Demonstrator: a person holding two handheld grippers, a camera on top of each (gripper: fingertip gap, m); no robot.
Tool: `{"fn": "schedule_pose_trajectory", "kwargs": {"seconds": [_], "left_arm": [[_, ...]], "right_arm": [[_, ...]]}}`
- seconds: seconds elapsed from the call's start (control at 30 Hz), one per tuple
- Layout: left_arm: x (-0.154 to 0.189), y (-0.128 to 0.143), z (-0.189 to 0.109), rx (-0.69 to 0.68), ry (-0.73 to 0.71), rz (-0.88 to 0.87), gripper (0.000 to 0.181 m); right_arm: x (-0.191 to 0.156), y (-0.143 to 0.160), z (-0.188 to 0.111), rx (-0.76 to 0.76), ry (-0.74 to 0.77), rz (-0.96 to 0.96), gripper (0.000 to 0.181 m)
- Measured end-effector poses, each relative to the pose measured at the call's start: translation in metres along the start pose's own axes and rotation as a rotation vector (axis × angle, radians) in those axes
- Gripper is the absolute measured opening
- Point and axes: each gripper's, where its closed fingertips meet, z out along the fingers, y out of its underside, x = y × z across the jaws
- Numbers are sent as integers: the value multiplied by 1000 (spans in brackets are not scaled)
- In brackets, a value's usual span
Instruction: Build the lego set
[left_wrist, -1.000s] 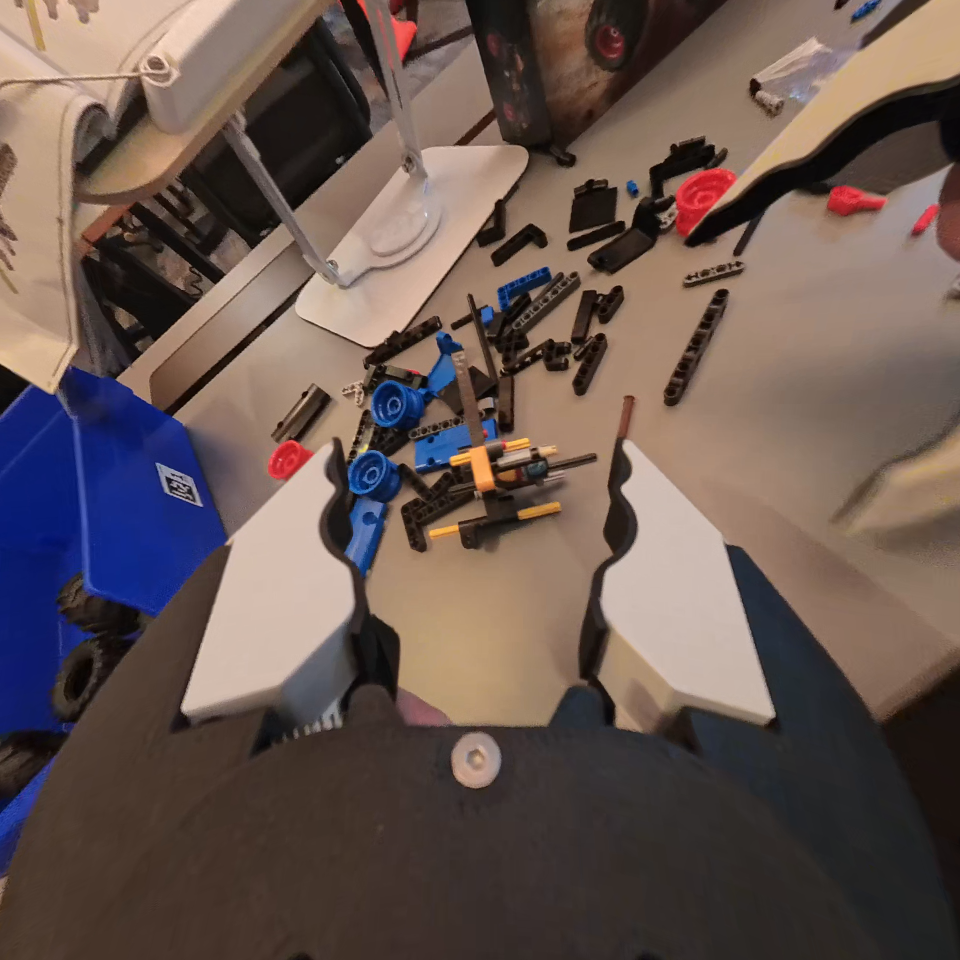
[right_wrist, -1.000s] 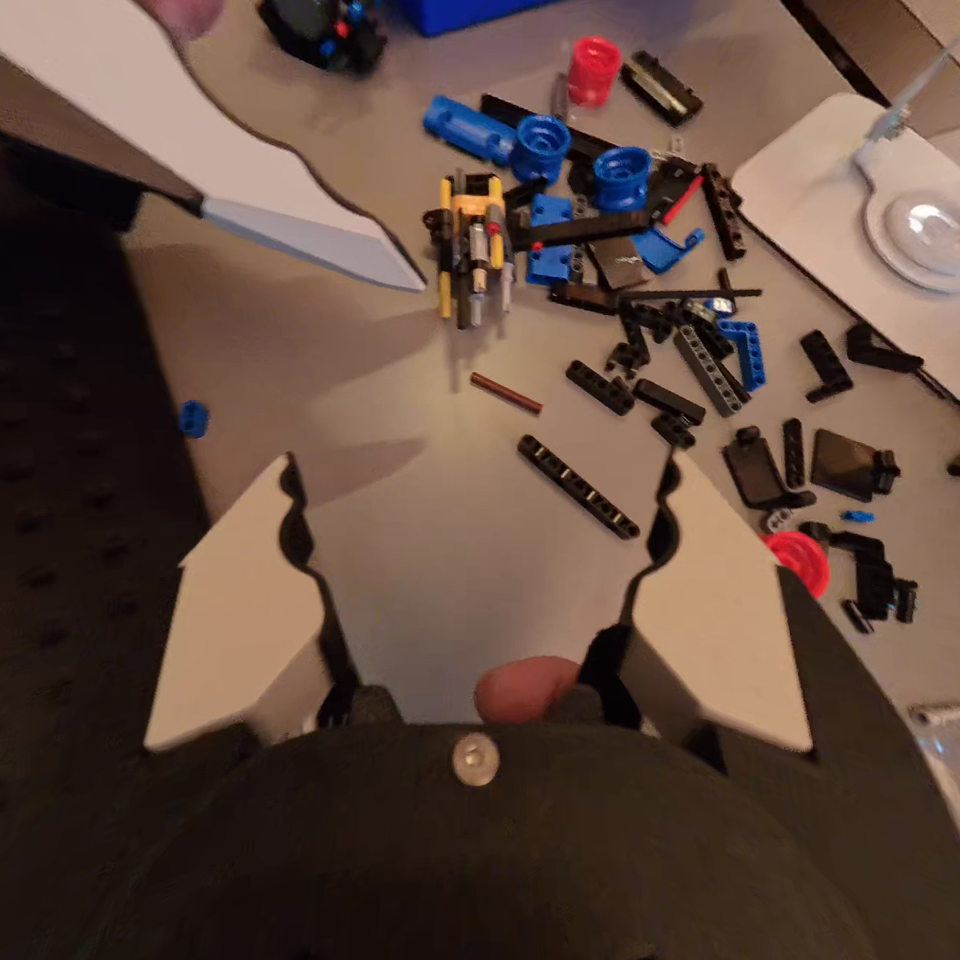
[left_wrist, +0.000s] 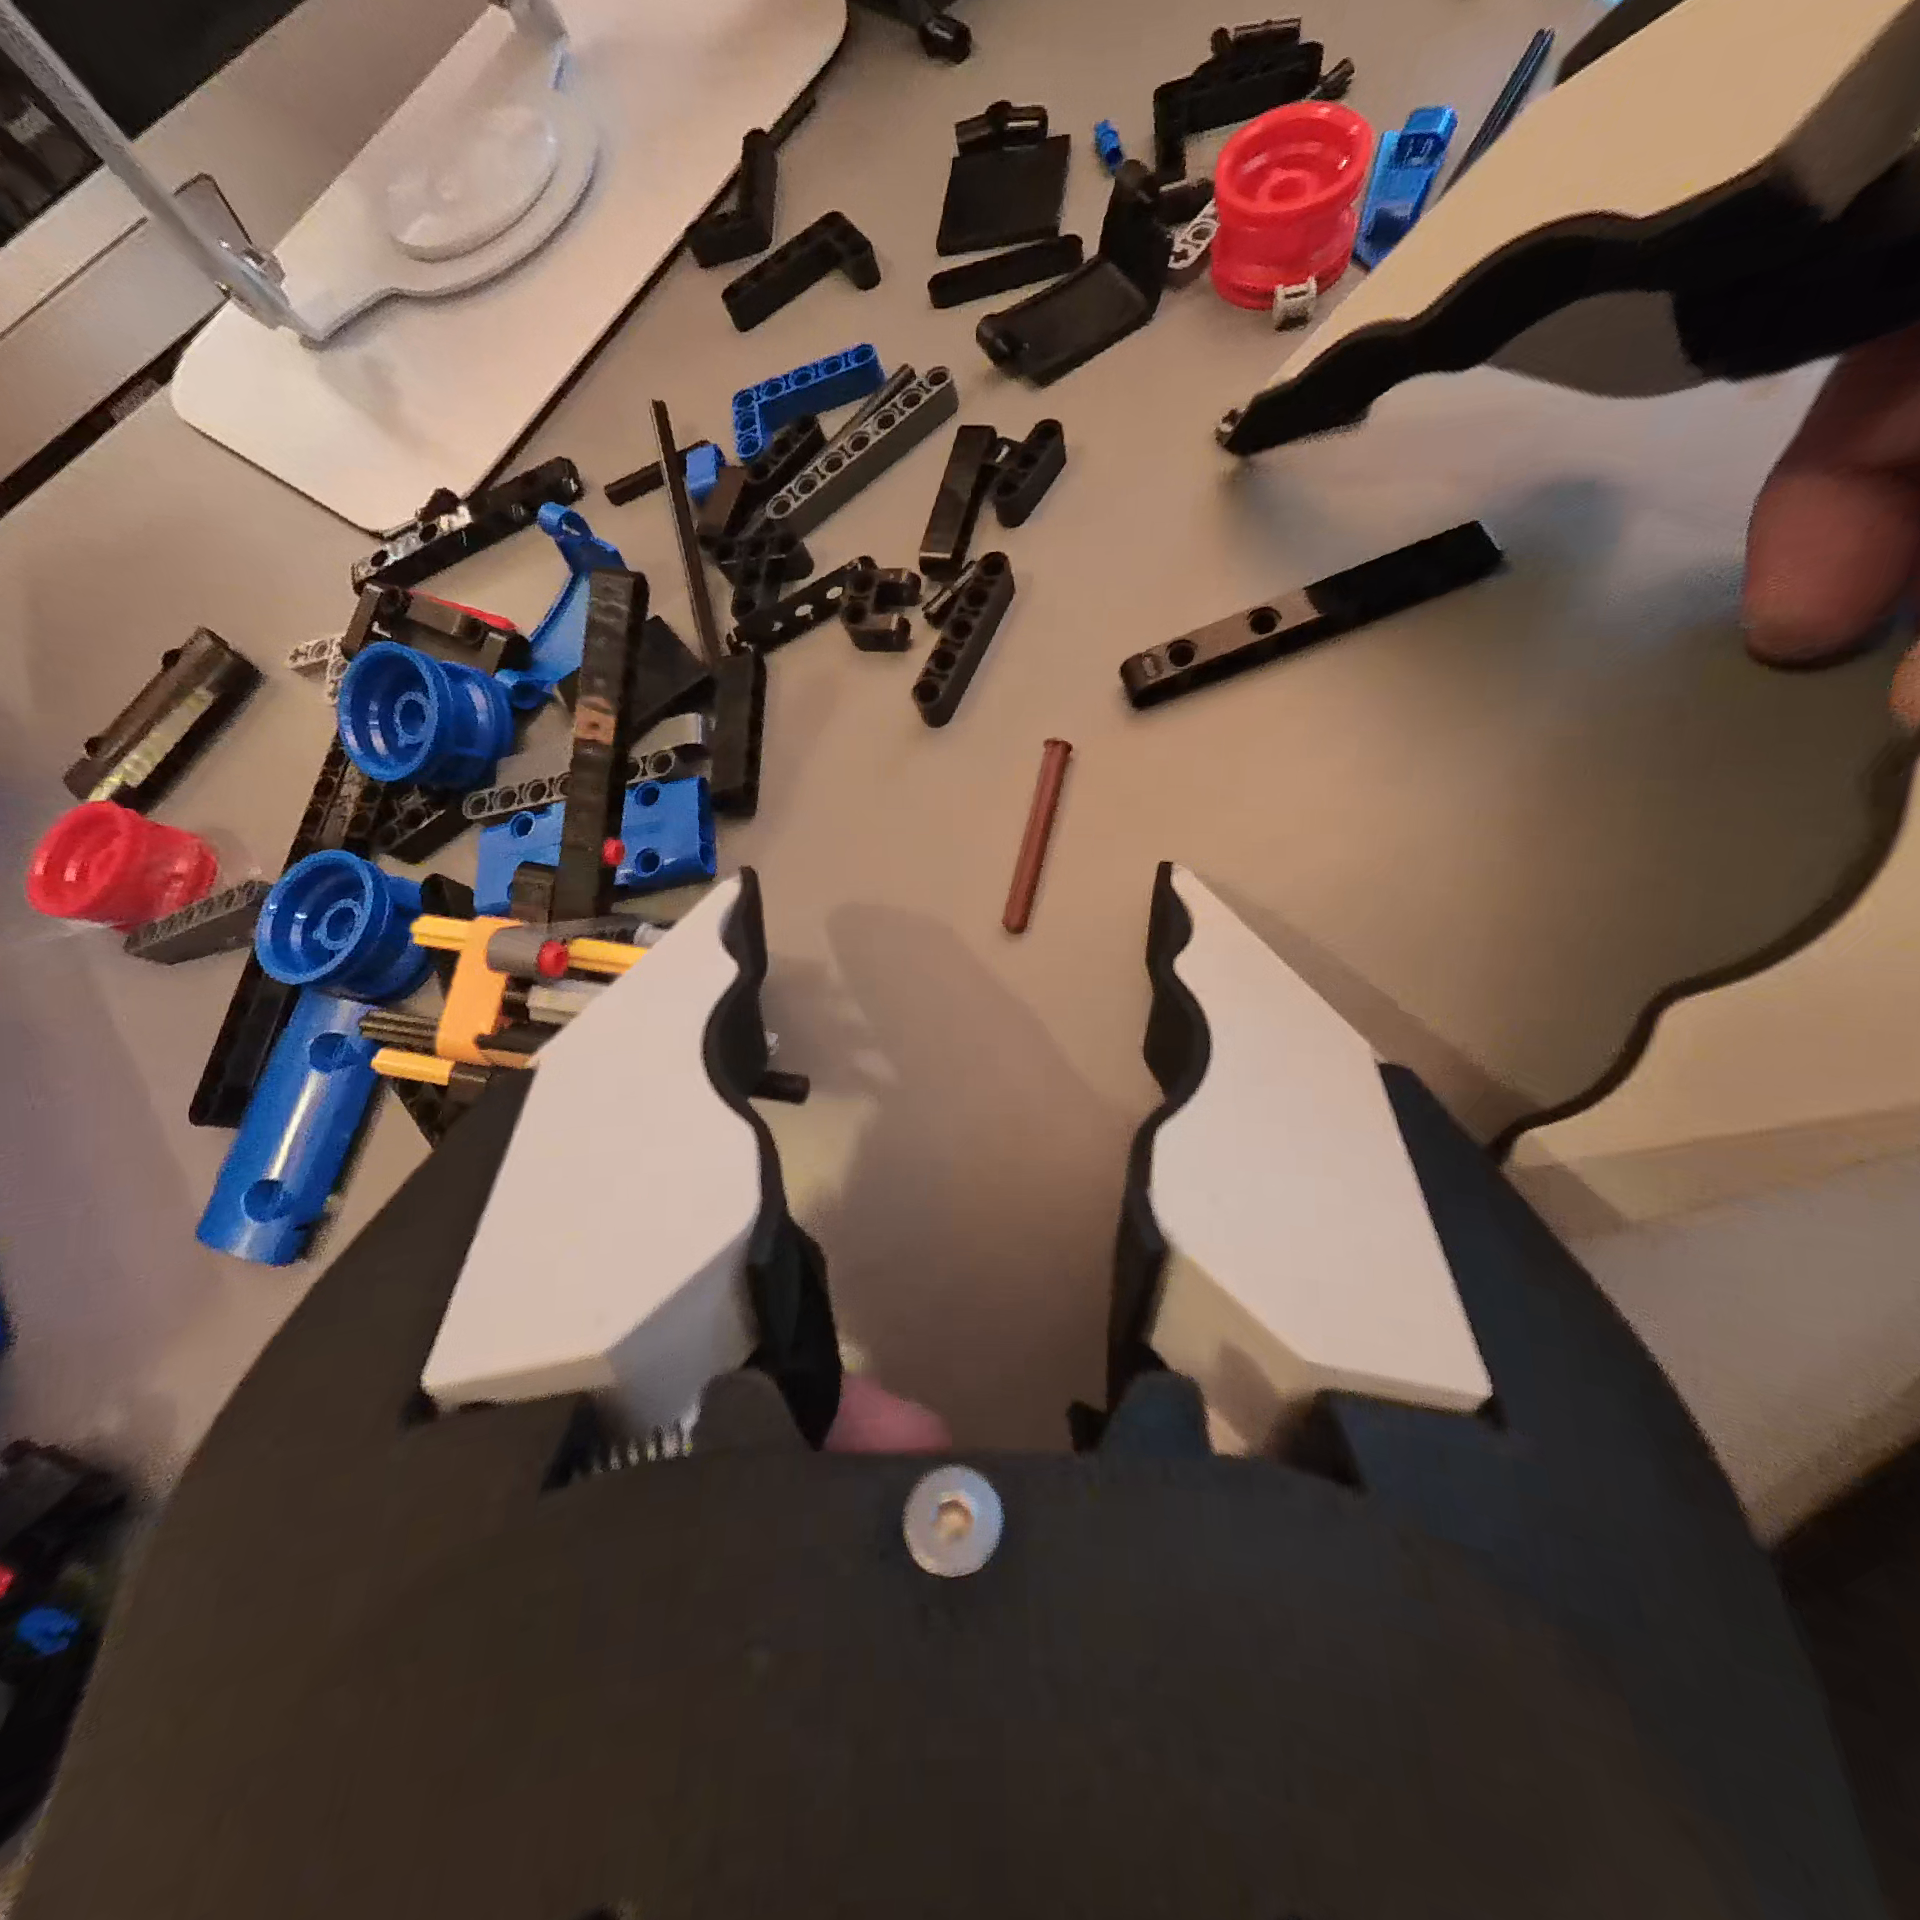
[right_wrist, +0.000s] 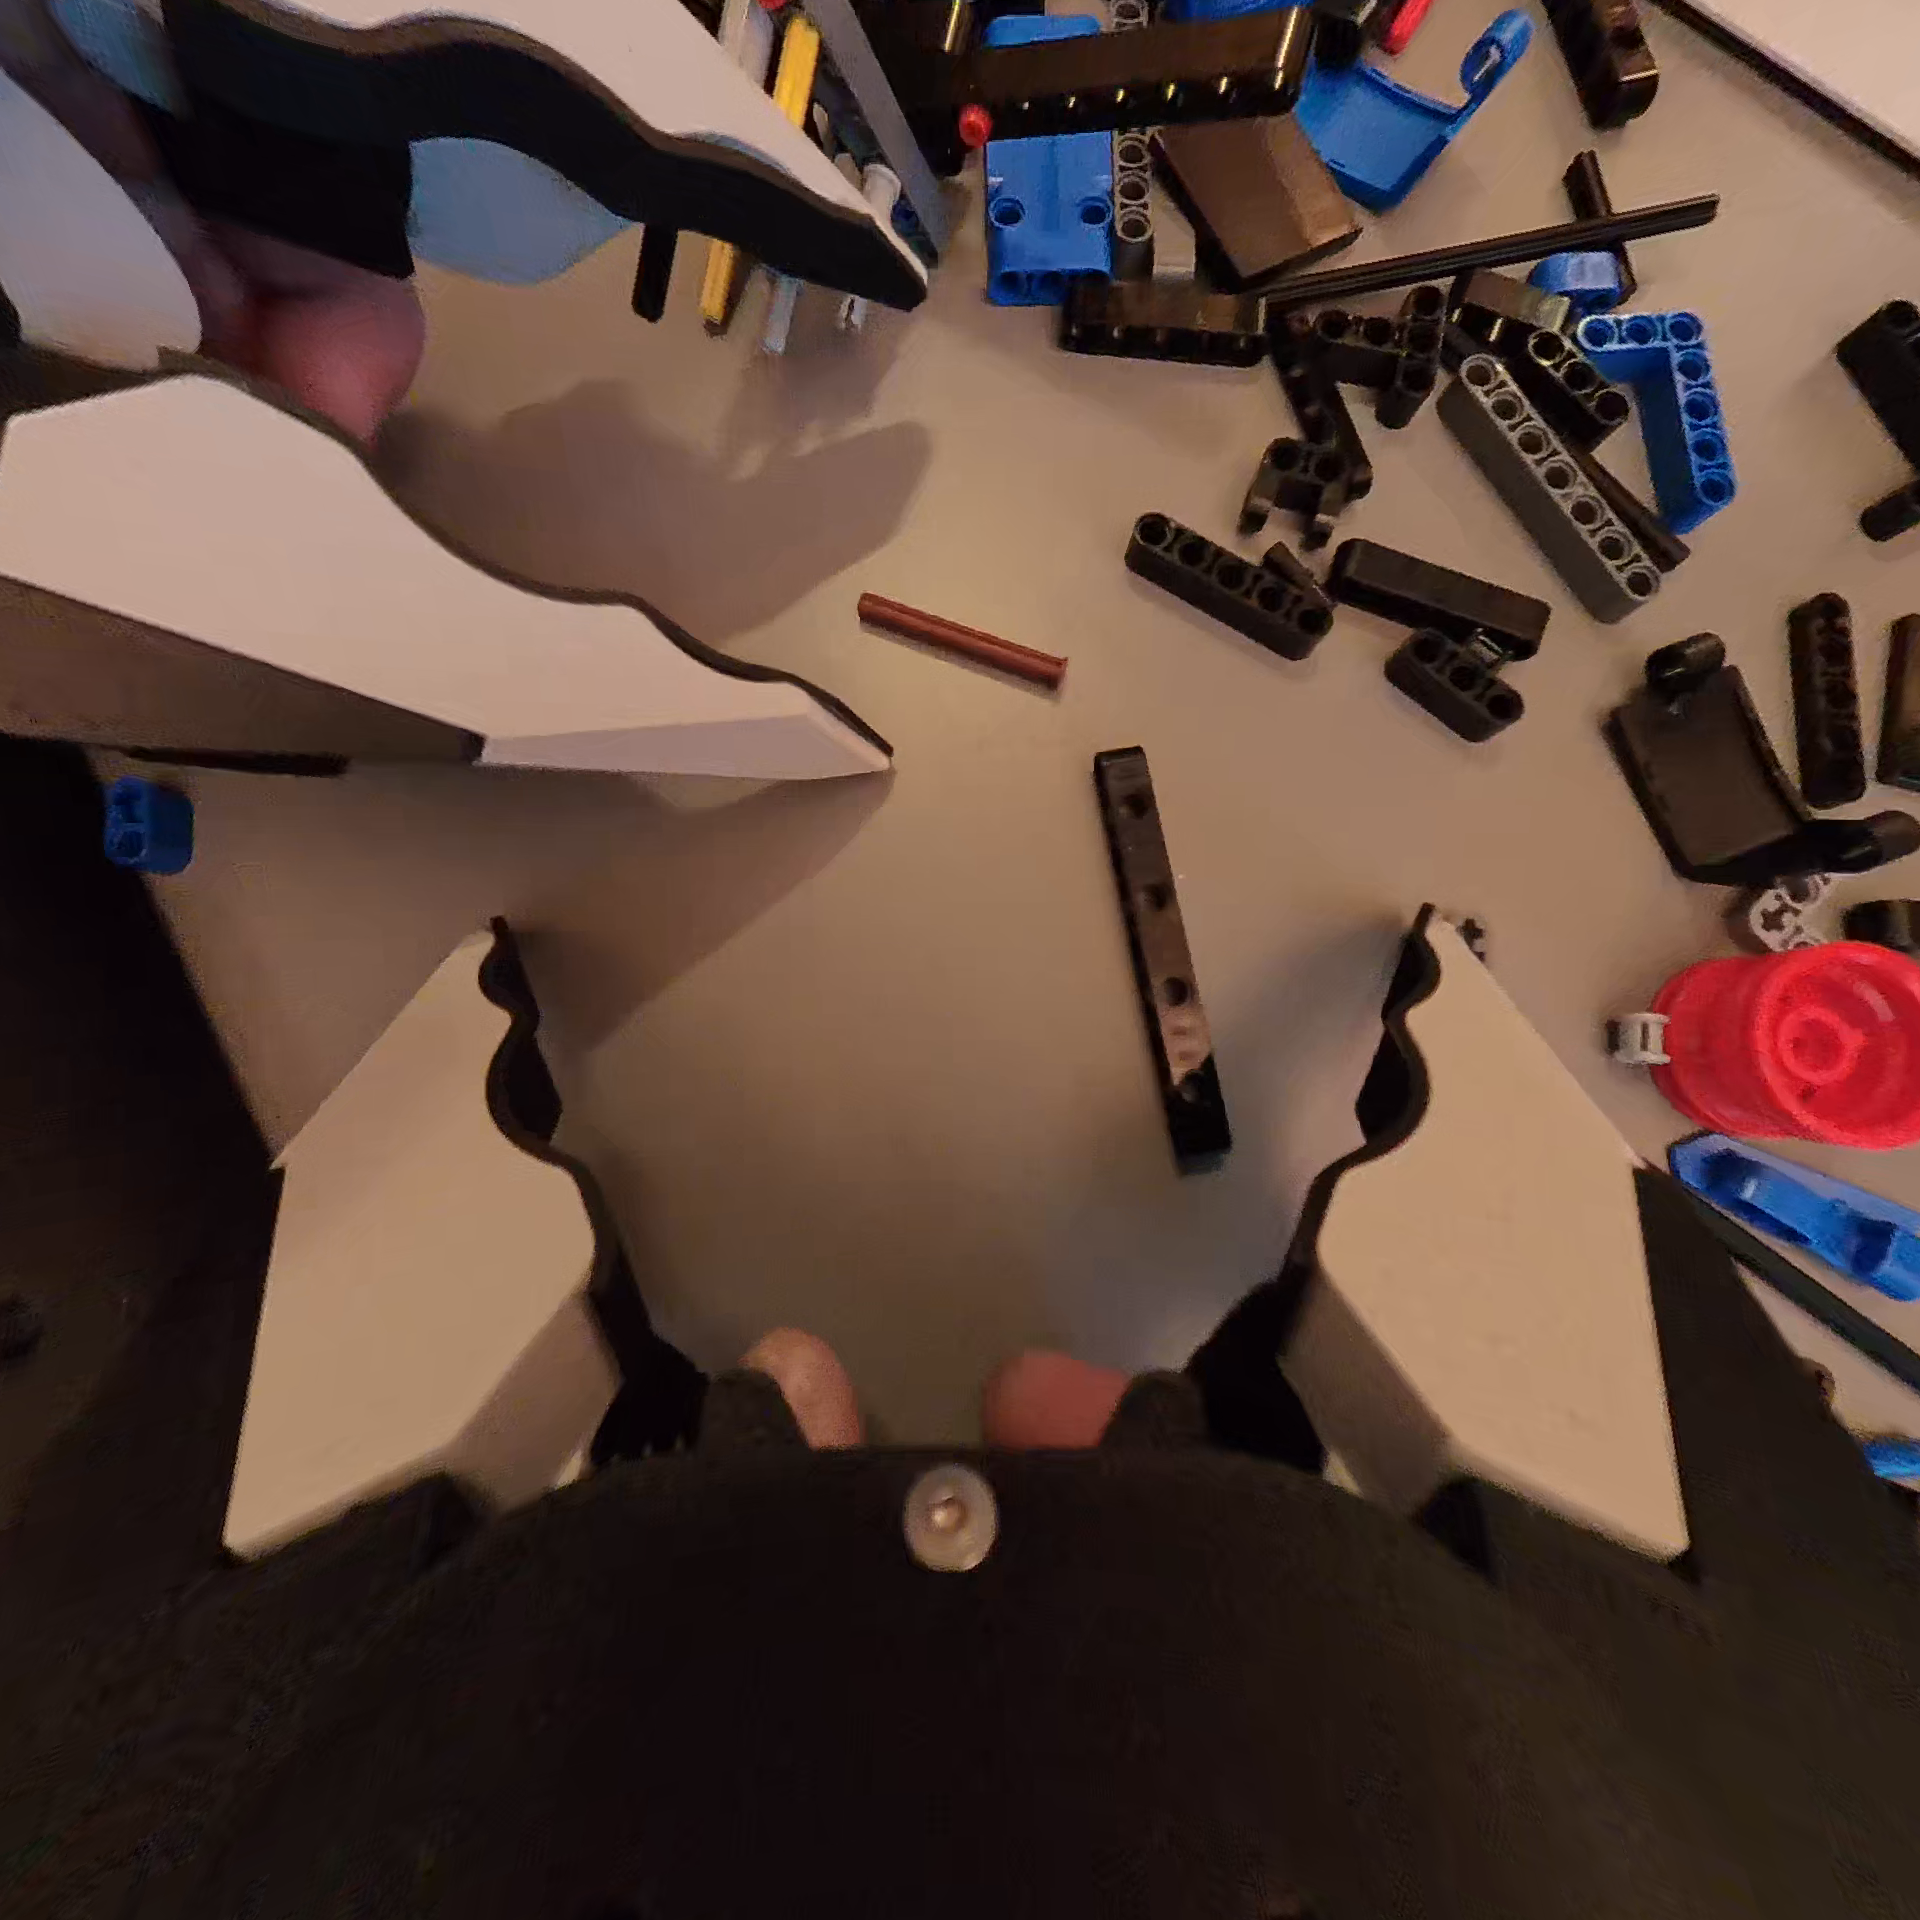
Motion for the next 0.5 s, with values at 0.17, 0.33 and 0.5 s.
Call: {"fn": "schedule_pose_trajectory", "kwargs": {"seconds": [0.17,0.33,0.5], "left_arm": [[3,1,0,-27,20,-27,65],[9,1,4,-59,65,-112,66],[14,-1,6,-66,105,-117,69]], "right_arm": [[-10,-3,-1,18,-4,25,138],[6,-5,-3,9,60,92,115],[15,-10,0,46,35,64,118]]}}
